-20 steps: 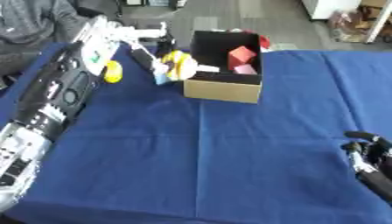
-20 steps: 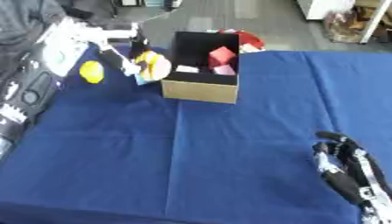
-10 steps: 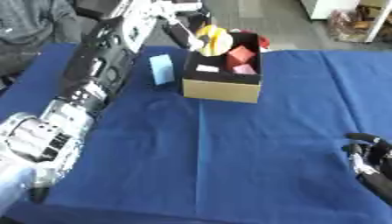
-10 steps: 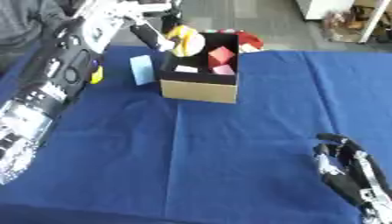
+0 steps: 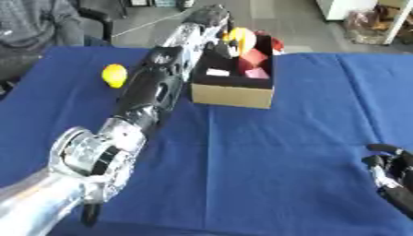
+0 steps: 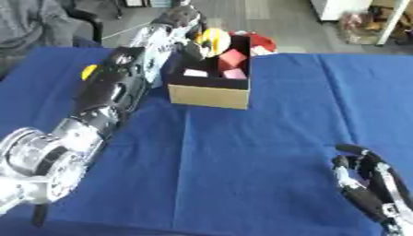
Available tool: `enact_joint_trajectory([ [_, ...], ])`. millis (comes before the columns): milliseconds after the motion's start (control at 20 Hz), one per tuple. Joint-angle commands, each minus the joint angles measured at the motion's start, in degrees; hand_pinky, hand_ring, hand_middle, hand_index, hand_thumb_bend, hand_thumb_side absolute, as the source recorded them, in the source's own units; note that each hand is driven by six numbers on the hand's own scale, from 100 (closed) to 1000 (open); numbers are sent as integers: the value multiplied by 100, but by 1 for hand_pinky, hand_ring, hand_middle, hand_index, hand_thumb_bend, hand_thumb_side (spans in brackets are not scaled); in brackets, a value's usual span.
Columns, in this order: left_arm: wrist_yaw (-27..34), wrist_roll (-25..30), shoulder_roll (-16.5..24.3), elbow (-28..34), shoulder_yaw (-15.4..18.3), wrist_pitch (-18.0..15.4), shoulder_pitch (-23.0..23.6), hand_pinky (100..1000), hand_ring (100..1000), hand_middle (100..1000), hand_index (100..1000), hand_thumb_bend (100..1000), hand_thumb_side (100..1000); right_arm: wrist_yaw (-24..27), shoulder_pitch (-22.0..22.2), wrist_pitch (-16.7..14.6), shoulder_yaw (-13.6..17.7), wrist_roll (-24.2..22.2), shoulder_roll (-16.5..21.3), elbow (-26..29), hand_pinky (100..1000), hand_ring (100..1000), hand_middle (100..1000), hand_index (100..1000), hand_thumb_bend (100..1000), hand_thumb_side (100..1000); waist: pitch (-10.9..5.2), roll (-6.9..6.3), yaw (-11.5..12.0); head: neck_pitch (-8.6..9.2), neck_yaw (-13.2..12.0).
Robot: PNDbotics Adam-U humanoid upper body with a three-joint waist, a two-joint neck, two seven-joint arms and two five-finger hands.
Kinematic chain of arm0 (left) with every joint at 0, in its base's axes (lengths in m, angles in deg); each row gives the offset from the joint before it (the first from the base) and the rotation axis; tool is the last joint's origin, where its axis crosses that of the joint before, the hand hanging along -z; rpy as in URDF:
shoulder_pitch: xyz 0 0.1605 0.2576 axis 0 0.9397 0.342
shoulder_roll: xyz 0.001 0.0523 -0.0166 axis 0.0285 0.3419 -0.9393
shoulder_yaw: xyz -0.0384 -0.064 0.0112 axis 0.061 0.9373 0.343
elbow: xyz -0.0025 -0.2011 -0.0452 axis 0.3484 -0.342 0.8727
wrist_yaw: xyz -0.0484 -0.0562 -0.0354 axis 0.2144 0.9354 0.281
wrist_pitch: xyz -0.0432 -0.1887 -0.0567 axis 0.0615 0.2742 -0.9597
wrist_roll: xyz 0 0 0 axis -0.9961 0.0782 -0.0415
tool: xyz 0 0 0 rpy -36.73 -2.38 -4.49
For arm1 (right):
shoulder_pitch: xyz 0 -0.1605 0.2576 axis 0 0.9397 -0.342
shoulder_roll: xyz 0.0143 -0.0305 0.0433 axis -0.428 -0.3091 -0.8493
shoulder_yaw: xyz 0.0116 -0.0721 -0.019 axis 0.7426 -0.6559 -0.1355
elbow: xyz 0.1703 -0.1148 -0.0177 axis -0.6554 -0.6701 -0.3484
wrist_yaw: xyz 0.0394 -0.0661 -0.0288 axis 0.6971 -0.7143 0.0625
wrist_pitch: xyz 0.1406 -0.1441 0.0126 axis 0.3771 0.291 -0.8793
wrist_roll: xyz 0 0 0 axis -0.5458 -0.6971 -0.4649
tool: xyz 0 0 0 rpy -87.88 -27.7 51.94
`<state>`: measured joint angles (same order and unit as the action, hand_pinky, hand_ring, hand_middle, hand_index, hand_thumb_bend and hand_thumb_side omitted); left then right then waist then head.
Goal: Pick up objects on the table and place them in the box.
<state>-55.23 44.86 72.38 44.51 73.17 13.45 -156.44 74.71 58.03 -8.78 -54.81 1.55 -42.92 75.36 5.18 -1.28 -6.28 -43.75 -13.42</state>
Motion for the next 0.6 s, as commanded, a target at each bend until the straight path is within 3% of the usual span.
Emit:
enact_joint_trajectory([
  [50, -116, -133, 74, -67, 57, 326, -107, 773, 648, 624, 827, 100, 232, 28, -85, -12, -3, -25, 33, 64, 758, 668, 741, 752, 100, 296, -33, 96, 8, 68, 5],
  [100, -133, -97, 83, -103, 50, 360, -103, 780, 667, 651, 844, 100, 234, 27, -86, -13, -4, -28, 32, 64, 758, 668, 741, 752, 100, 296, -34, 96, 12, 69, 6],
  [150, -137, -47, 88, -129, 47, 357, -97, 807, 721, 721, 887, 154, 238, 26, -86, -14, -3, -29, 32, 64, 758, 668, 741, 752, 100, 296, -34, 97, 16, 70, 5],
  [250, -113, 71, 107, -153, 46, 278, -83, 838, 766, 787, 931, 234, 232, 22, -87, -14, 2, -26, 30, 63, 758, 668, 741, 752, 100, 297, -36, 100, 21, 70, 10],
  [300, -95, 112, 123, -144, 47, 231, -79, 848, 779, 806, 941, 214, 225, 19, -87, -15, 4, -25, 30, 62, 758, 668, 741, 752, 100, 305, -36, 102, 22, 71, 13],
  [350, -76, 153, 142, -135, 48, 186, -76, 857, 792, 824, 950, 259, 250, 16, -87, -16, 6, -24, 31, 59, 759, 668, 741, 752, 100, 297, -37, 103, 23, 71, 18],
  [450, 0, 292, 200, -122, 53, 50, -87, 872, 804, 830, 950, 245, 311, 10, -84, -17, 12, -19, 34, 53, 759, 668, 741, 752, 100, 296, -40, 103, 27, 66, 19],
  [600, 265, 683, 400, -84, 76, -375, -163, 885, 812, 820, 947, 230, 300, -1, -77, -19, 25, -10, 44, 45, 759, 668, 741, 752, 100, 297, -49, 92, 31, 52, 36],
])
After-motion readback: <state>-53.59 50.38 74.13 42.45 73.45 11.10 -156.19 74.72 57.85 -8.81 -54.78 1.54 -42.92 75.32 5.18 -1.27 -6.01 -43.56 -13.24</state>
